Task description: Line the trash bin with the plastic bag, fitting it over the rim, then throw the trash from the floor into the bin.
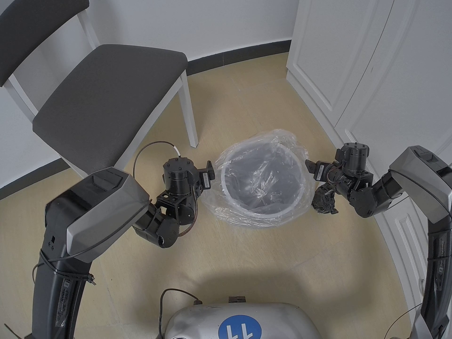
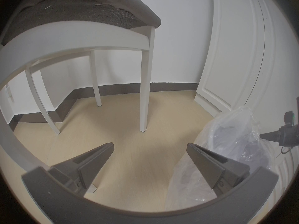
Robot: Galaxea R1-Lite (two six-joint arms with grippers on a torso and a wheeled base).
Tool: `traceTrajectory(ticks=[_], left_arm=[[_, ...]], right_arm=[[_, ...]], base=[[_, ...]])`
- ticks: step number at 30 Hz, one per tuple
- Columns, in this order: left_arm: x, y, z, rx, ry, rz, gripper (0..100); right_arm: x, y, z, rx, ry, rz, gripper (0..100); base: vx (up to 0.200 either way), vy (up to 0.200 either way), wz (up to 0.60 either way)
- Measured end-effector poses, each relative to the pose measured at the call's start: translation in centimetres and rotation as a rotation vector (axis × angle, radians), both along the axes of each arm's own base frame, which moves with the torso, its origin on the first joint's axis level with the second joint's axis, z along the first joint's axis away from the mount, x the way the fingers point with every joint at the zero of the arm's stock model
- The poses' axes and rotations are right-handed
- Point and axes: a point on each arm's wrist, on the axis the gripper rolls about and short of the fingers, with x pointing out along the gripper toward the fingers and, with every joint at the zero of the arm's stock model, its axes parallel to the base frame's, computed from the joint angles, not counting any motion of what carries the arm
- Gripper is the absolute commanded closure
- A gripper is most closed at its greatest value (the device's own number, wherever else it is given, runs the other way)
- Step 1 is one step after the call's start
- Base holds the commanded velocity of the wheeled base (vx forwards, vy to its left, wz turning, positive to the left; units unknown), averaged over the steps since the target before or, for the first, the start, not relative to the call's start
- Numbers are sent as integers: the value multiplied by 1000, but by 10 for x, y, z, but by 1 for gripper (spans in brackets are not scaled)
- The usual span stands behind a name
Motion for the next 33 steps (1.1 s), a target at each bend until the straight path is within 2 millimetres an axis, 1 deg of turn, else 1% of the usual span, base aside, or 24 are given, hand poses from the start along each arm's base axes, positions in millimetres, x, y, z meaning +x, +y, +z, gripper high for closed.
traceTrajectory(ticks=[6,10,15,20,24,29,33], left_arm=[[-4,-1,5,-3,-5,-5,0],[-7,-4,7,-4,-6,-12,0],[-13,-6,10,-7,-10,-23,0],[-27,-13,14,-4,-4,-54,0],[-40,-27,16,1,3,-105,0],[-46,-38,16,31,12,-183,0],[-43,-42,11,91,17,-211,0]], right_arm=[[4,-13,-2,-15,4,-25,0],[6,-17,-1,-15,-1,-31,0],[10,-17,-5,-12,-2,-30,0],[13,-16,-5,-1,-16,-35,0],[10,-12,0,7,-26,-29,0],[6,-9,4,11,-29,-23,0],[5,-9,6,12,-33,-21,0]], base=[[0,0,0],[0,0,0],[0,0,0],[0,0,0],[0,0,0],[0,0,0],[0,0,0]])
